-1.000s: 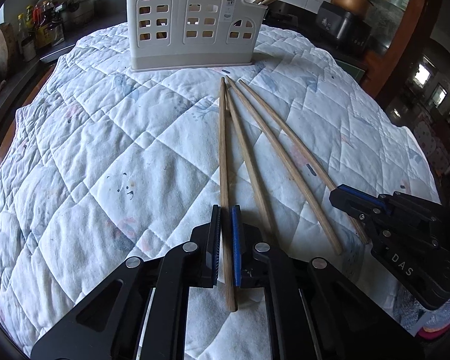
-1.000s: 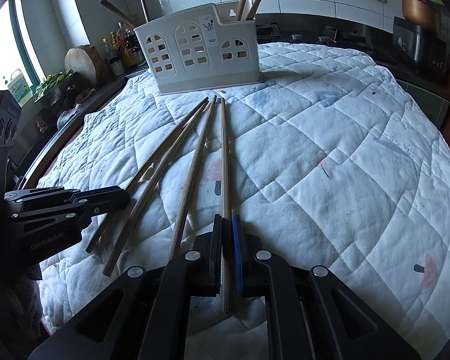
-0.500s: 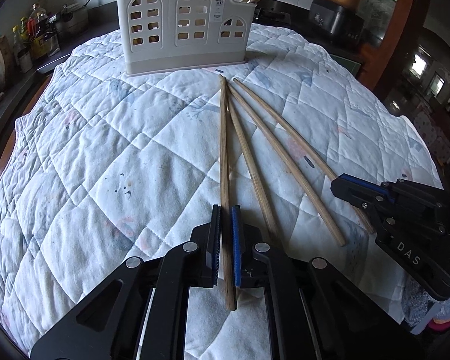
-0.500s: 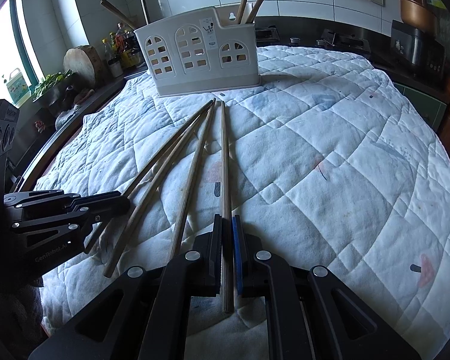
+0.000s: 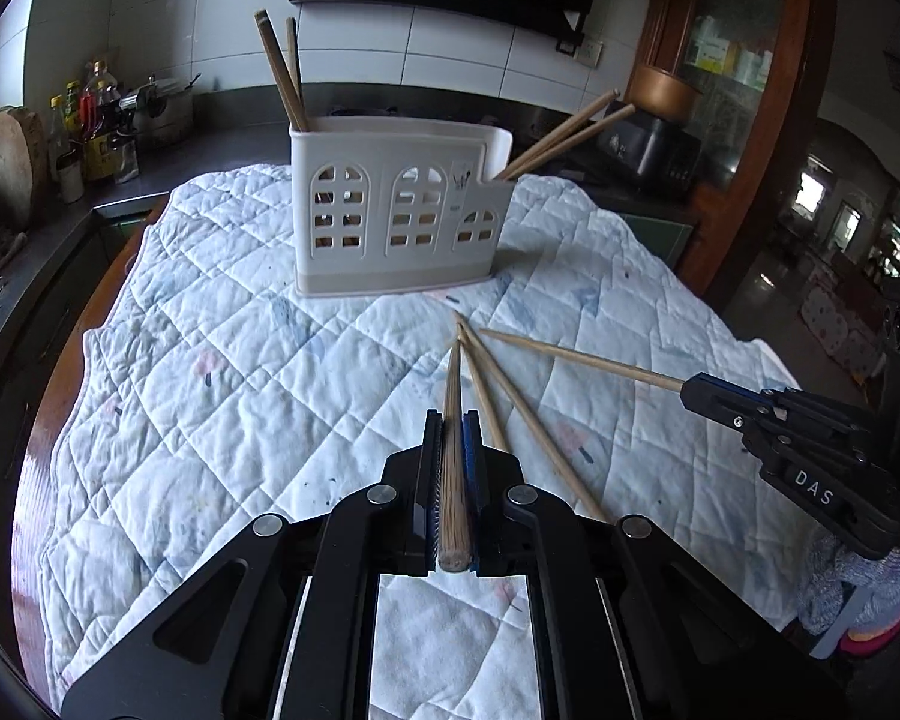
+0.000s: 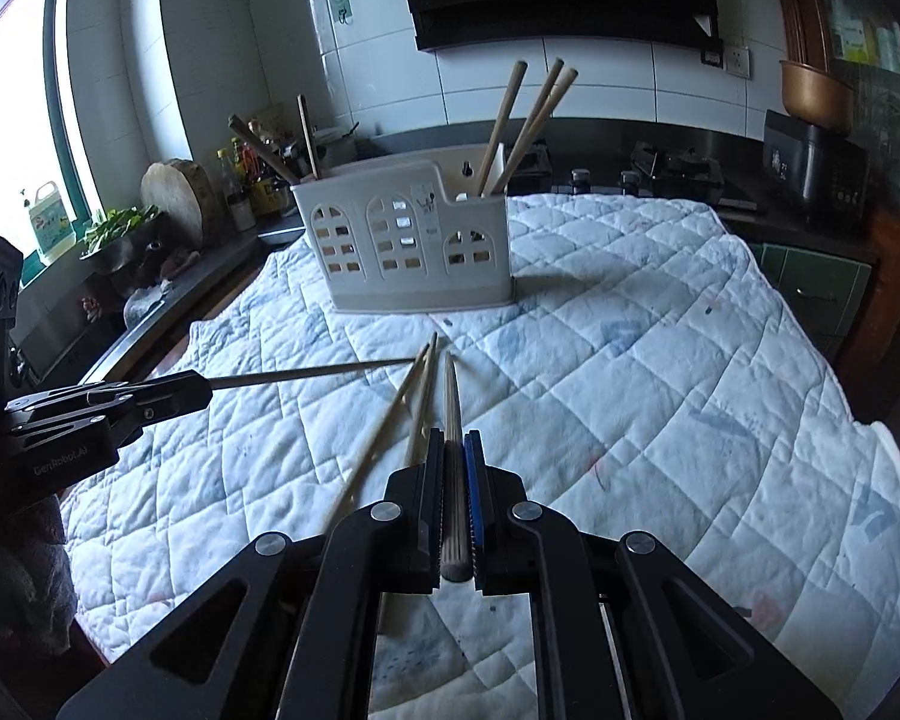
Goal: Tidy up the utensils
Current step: 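Lift both chopsticks off the cloth and carry them over the holder, then lower the chopsticks into the holder and open both tools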
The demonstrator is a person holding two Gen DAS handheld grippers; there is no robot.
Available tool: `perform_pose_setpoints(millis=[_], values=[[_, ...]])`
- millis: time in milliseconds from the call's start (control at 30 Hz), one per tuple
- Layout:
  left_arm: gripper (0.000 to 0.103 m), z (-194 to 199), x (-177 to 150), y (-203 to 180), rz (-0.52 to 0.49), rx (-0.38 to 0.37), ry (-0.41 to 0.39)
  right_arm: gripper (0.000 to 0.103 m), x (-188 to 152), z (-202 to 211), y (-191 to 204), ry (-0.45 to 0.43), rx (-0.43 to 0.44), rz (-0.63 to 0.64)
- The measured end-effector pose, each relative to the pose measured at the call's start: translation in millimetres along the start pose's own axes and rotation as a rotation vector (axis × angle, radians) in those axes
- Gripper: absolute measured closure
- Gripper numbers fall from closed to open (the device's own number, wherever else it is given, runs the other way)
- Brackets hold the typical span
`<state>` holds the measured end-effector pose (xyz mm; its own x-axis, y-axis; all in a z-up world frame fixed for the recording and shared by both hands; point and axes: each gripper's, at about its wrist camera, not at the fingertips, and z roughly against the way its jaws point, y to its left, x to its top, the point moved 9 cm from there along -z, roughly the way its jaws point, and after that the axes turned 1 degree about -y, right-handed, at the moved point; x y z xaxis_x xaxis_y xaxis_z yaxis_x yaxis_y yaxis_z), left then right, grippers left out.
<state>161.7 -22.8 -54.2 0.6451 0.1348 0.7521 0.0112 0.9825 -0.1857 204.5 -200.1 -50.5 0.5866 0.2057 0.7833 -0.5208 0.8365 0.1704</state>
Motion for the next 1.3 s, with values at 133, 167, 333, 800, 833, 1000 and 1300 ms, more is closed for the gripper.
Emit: perform_pose_setpoints(millis=[133,167,333,800,833,1000,1300], values=[[0.098,5.6,15.7,1.6,-0.021,-0.011,-0.03,0.096,24.3,4.7,5.1,-0.028,0.001,0.015],[0.098,5.9,19.1,3.1,-0.024,-0.01,-0.033,0.096,29.5,4.5,6.3,-0.029,0.0,0.021],[0.098,13.1,41.4,7.8,-0.032,-0.031,-0.059,0.096,60.5,2.0,9.7,-0.028,-0.012,0.07],[0.098,14.4,118.3,22.3,-0.058,-0.052,-0.084,0.096,169.9,22.4,22.4,-0.058,-0.03,0.189],[0.098,15.9,125.2,22.8,-0.06,-0.05,-0.093,0.096,175.3,23.1,21.8,-0.057,-0.036,0.19],[0.098,33.2,165.4,18.8,-0.089,-0.039,-0.165,0.096,196.8,16.0,13.0,-0.021,-0.048,0.181],[0.098,57.0,238.6,29.3,-0.094,0.051,-0.303,0.096,211.7,-15.5,11.0,0.08,-0.046,0.187]])
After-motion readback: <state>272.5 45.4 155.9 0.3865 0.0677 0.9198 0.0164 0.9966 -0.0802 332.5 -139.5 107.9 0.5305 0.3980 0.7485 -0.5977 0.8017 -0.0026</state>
